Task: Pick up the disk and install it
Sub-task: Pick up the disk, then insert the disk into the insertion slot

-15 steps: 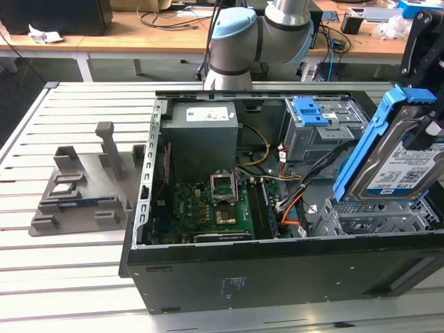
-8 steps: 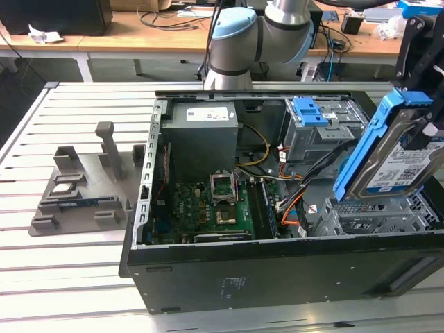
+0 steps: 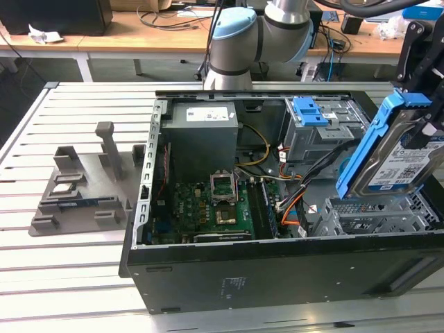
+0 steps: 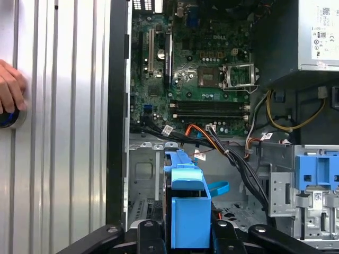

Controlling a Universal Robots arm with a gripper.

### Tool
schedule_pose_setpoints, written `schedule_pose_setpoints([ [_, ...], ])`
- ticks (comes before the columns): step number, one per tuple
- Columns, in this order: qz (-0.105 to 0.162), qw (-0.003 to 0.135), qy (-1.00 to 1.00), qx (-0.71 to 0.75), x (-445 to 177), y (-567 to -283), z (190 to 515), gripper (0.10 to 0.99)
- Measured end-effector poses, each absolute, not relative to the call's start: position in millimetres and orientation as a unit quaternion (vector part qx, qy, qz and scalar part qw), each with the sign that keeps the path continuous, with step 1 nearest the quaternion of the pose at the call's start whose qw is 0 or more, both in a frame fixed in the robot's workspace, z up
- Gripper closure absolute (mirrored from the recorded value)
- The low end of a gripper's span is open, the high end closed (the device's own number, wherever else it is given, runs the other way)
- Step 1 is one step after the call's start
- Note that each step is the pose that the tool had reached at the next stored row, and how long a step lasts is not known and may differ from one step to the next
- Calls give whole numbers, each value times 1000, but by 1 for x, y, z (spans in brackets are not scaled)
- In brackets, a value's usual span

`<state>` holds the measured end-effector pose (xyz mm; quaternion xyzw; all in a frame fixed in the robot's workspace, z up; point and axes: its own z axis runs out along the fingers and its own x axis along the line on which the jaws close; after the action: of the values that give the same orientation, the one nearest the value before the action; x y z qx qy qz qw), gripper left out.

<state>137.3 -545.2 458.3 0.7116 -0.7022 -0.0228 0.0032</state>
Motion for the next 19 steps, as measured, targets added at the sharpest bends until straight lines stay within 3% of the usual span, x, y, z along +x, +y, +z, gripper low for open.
schedule_pose_setpoints([
  [19,-19,7,-704,710,138,-545,453,722],
])
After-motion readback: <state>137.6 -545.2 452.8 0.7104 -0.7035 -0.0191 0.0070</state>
